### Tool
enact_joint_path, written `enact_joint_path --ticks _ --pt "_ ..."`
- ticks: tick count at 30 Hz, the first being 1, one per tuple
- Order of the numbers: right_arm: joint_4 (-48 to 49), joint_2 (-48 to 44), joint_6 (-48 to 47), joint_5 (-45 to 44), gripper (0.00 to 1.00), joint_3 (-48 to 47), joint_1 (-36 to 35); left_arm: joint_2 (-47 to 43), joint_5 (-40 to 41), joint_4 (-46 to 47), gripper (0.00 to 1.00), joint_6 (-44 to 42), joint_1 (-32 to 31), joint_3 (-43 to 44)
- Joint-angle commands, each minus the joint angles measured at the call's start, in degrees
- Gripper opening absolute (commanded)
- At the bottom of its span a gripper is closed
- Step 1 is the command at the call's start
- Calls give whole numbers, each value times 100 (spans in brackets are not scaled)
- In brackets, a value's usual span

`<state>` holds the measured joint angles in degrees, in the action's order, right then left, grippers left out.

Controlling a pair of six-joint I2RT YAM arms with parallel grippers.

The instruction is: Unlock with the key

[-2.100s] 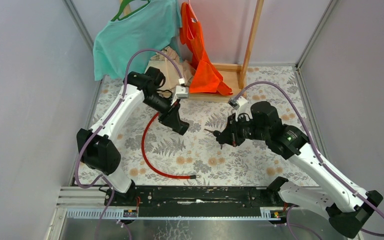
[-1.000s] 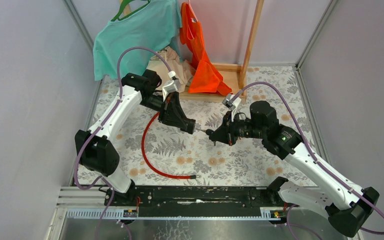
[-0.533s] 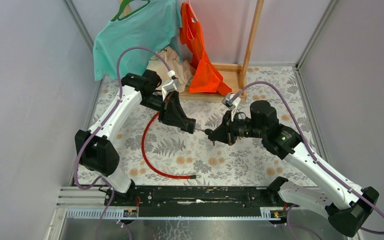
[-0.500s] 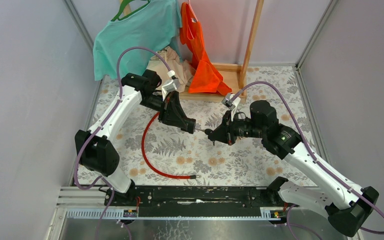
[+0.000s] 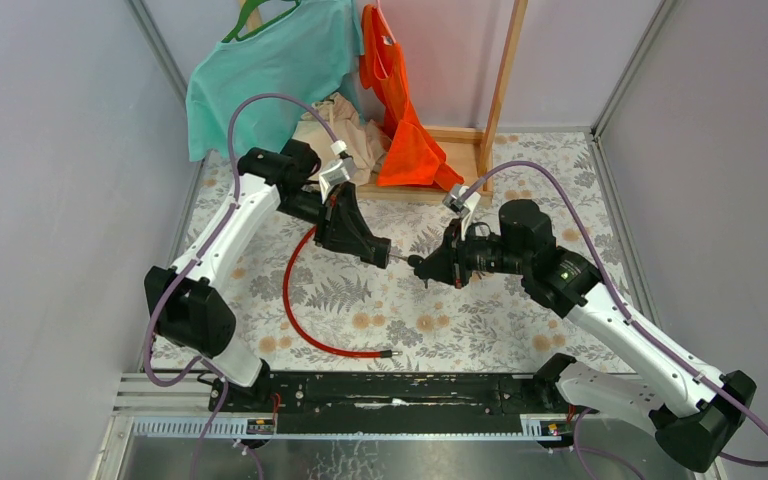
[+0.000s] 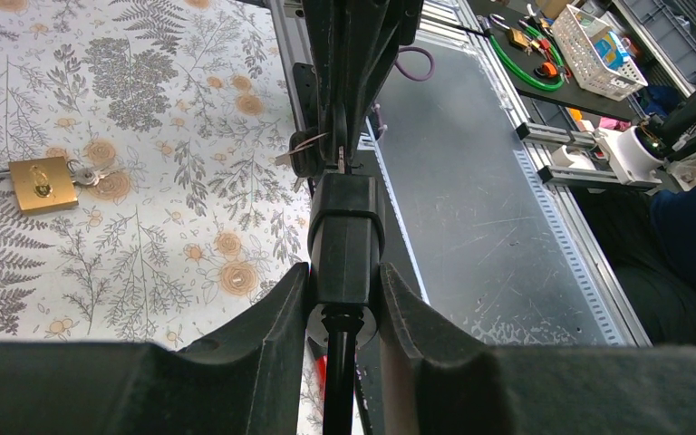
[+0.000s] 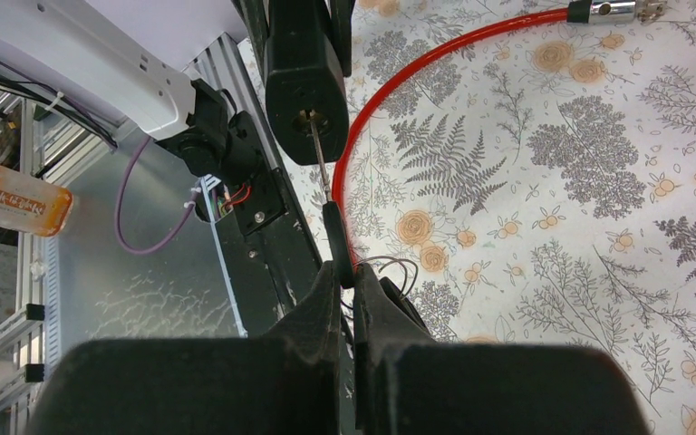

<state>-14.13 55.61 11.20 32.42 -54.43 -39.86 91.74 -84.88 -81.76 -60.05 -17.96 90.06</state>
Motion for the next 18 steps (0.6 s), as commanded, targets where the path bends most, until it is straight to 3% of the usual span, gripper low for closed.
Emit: enact_joint_path --ticks 1,18 --pt "423 -47 78 11 0 -8 21 -232 -505 -130 0 68 -4 -62" --pt "221 249 -57 155 0 -231 -72 -158 -502 -130 0 90 -93 -41"
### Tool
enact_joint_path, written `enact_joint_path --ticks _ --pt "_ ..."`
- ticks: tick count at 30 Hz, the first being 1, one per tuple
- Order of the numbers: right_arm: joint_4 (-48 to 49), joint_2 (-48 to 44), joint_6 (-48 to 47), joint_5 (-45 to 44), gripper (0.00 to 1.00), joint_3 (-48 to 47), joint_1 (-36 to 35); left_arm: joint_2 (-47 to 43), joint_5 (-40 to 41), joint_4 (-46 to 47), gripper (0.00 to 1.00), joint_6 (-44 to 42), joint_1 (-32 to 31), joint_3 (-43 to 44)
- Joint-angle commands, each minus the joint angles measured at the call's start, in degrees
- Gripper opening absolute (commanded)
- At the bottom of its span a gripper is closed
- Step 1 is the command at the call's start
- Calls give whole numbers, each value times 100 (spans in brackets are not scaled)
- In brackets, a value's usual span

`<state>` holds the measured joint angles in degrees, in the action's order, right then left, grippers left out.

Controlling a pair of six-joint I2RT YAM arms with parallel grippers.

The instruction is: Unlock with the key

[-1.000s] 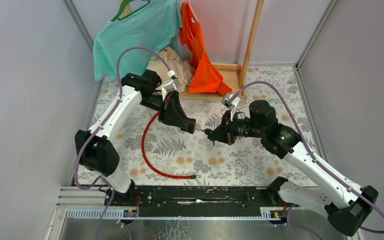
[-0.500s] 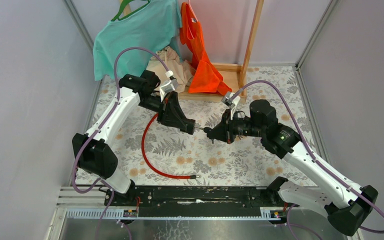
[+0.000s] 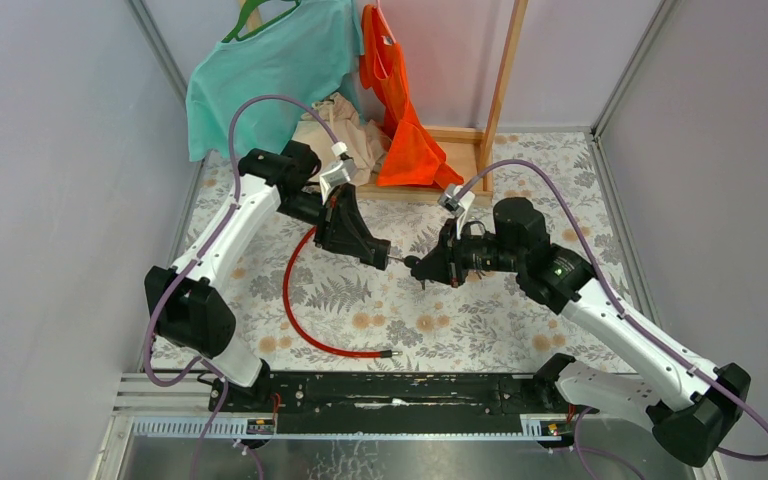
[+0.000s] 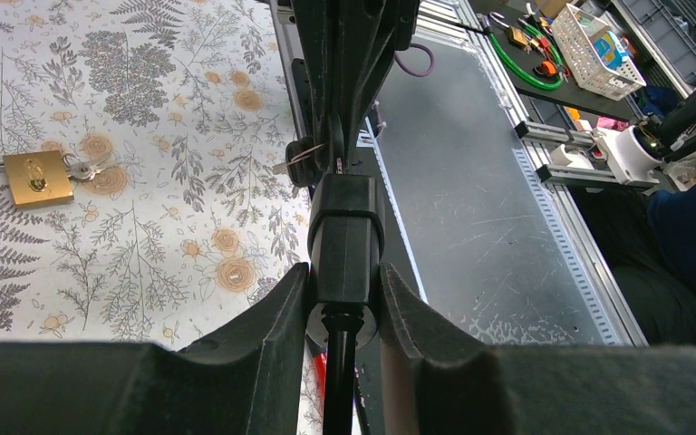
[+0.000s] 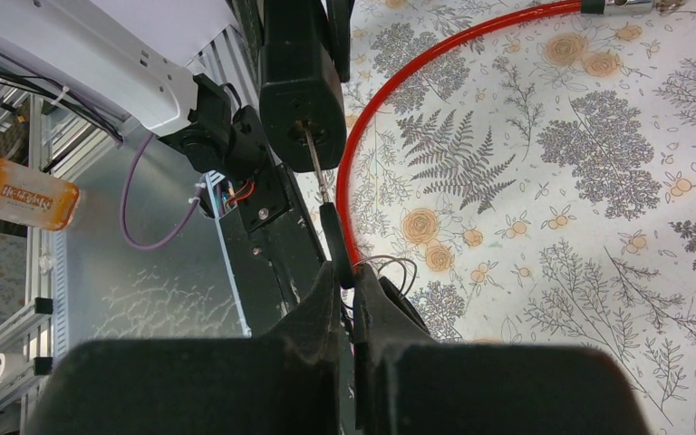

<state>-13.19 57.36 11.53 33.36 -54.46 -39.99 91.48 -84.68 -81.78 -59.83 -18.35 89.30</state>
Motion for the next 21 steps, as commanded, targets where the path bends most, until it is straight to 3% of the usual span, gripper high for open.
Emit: enact_joint_path --ticks 1,21 --pt "144 93 -83 64 0 -244 -76 -131 -511 -128 0 74 -60 40" --pt "998 804 298 -112 0 -579 -575 -115 -440 -132 0 -68 -259 1"
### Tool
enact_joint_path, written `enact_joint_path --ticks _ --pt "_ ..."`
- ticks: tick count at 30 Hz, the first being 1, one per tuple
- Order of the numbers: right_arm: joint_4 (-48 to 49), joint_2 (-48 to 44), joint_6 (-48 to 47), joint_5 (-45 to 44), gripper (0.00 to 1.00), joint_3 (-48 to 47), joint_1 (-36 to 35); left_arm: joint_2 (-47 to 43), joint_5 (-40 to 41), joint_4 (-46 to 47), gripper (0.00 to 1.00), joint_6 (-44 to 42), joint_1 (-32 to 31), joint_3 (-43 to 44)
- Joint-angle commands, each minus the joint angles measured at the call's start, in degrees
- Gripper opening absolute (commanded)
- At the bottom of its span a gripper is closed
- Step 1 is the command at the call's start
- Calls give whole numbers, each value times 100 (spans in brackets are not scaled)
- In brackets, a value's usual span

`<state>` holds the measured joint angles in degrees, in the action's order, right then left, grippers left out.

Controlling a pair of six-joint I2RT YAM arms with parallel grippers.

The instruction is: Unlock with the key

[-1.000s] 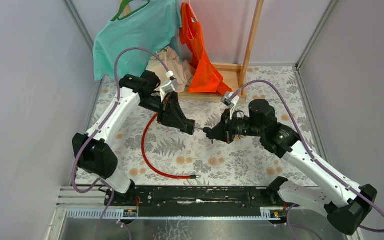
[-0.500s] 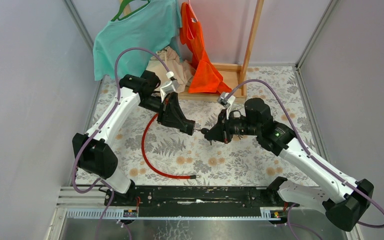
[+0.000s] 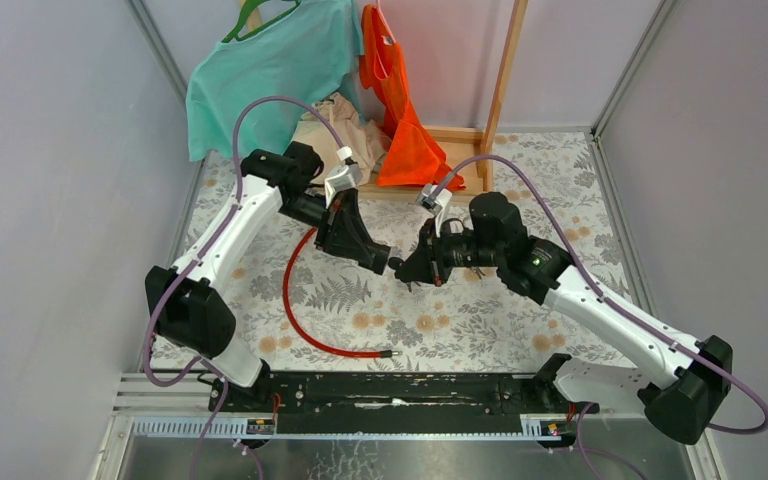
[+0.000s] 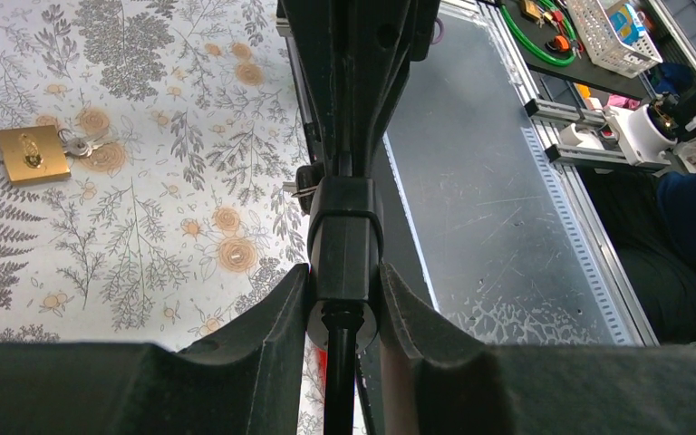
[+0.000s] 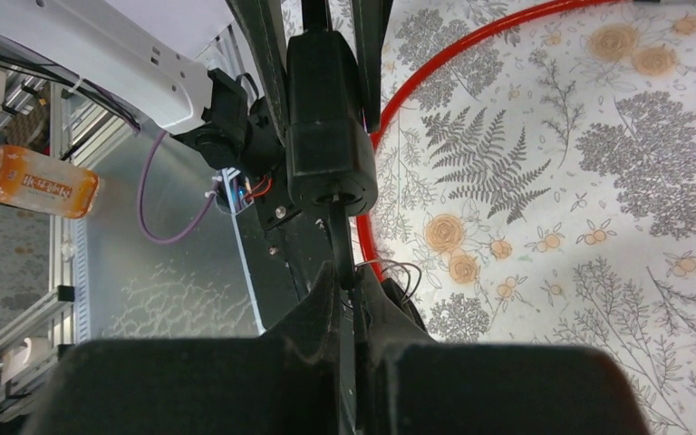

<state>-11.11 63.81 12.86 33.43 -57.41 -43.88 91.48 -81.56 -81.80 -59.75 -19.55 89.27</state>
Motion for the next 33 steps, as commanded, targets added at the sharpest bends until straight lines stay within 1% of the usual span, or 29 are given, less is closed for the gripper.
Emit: enact_joint_path --ticks 1,4,8,10,12,15,20,23,26,27,28,29,31,32,33 --pt "873 210 230 -136 0 -280 -221 -111 -777 -126 0 -95 -141 -1" --pt "1136 365 412 -133 0 -276 -299 -125 -798 -126 0 -162 -158 -24" --pt "1556 497 950 59 0 -205 -305 -194 -589 -126 0 -209 -185 2" --pt "1746 513 1307 235 0 -143 -263 -273 -372 -126 0 -313 -181 1" --pt "2135 539 1846 622 0 11 -138 -370 -130 -131 0 -494 -180 -39" --pt "3042 589 2880 1330 0 406 156 -528 142 -134 0 -735 -181 -129" --pt "5113 873 4745 2110 0 1079 454 -704 380 -128 0 -974 -194 -262" --pt "5857 1099 5368 2356 0 1176 468 -745 467 -134 0 -1040 -222 -314" --pt "5866 1156 5488 2432 0 1158 468 -778 520 -134 0 -1061 -232 -344" --pt "5629 1101 5358 2416 0 1126 468 -783 526 -130 0 -1020 -233 -344" --pt "5172 1004 4860 2331 0 1036 468 -780 507 -86 0 -915 -236 -333" --pt "4312 835 4158 2102 10 891 468 -774 494 -11 0 -757 -234 -332" --pt "2612 436 2647 1272 48 531 457 -749 422 138 0 -387 -233 -330" --pt "2093 227 2070 777 62 443 432 -737 367 239 0 -183 -227 -333" --pt "1813 20 1637 331 74 426 408 -728 308 368 0 74 -225 -349"
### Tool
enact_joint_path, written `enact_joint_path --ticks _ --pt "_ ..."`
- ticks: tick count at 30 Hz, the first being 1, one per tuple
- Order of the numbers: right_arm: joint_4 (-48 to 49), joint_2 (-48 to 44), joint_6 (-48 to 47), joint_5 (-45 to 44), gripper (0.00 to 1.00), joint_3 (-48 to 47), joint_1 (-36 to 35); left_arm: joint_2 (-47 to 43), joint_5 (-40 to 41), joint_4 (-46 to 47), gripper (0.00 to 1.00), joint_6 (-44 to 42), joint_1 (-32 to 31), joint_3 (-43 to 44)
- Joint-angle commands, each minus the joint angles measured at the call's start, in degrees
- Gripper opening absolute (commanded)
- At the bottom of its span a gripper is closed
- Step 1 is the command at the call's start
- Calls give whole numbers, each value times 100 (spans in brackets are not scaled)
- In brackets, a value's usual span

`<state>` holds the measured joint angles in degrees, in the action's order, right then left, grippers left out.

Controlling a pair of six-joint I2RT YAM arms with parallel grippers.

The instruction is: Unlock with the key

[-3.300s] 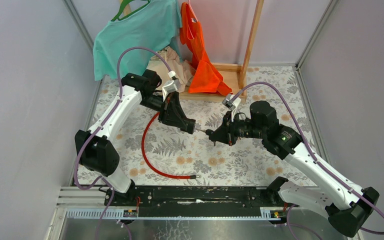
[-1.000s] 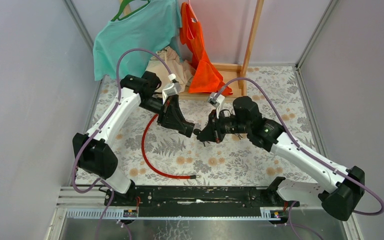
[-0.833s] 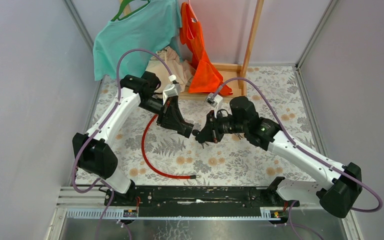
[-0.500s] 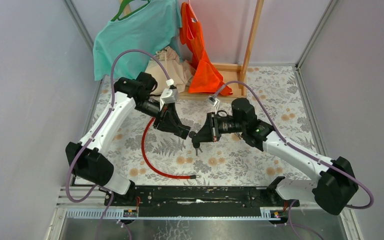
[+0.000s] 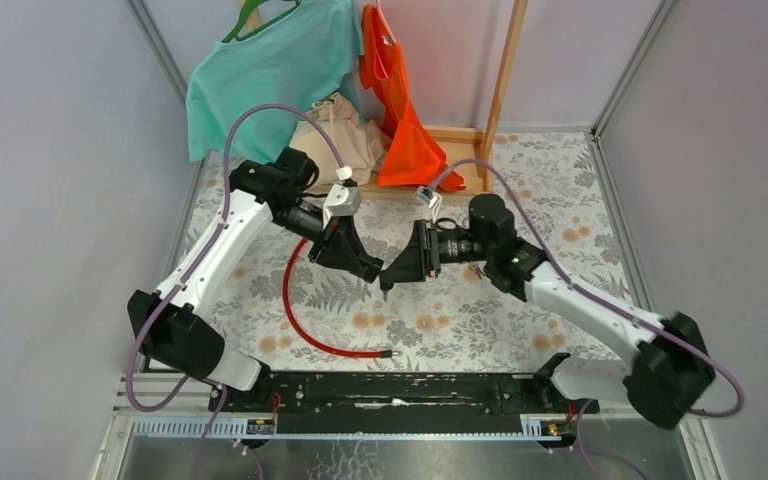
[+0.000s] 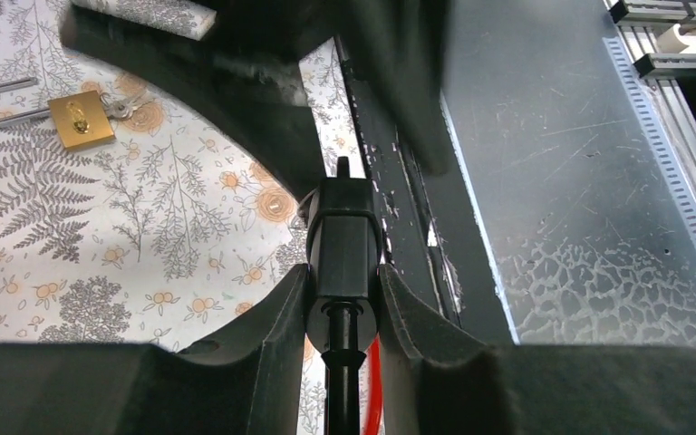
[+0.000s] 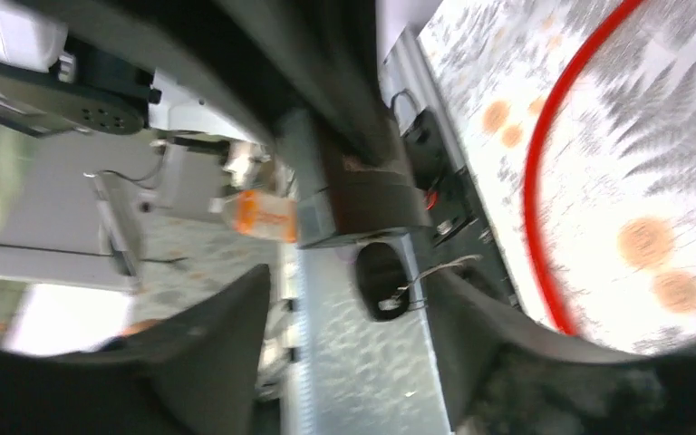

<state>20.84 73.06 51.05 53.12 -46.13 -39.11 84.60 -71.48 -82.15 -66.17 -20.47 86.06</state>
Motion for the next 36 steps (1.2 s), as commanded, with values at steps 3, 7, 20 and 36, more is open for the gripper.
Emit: enact_joint_path --ticks 3,7,20,36 --pt "-1382 -1483 -3042 -2665 99 -467 -144 -15 -828 837 0 1611 -133 -113" --pt "-1301 -1759 -4406 -3654 100 -334 -691 -34 -653 1824 0 3191 -133 -337" --pt "-1554 -994 -7778 -6462 99 -892 -2952 -236 -259 2836 0 4972 -133 -767" --pt "-1502 -401 -8247 -7824 76 -1178 -3507 -425 -560 2845 0 5159 -115 -830"
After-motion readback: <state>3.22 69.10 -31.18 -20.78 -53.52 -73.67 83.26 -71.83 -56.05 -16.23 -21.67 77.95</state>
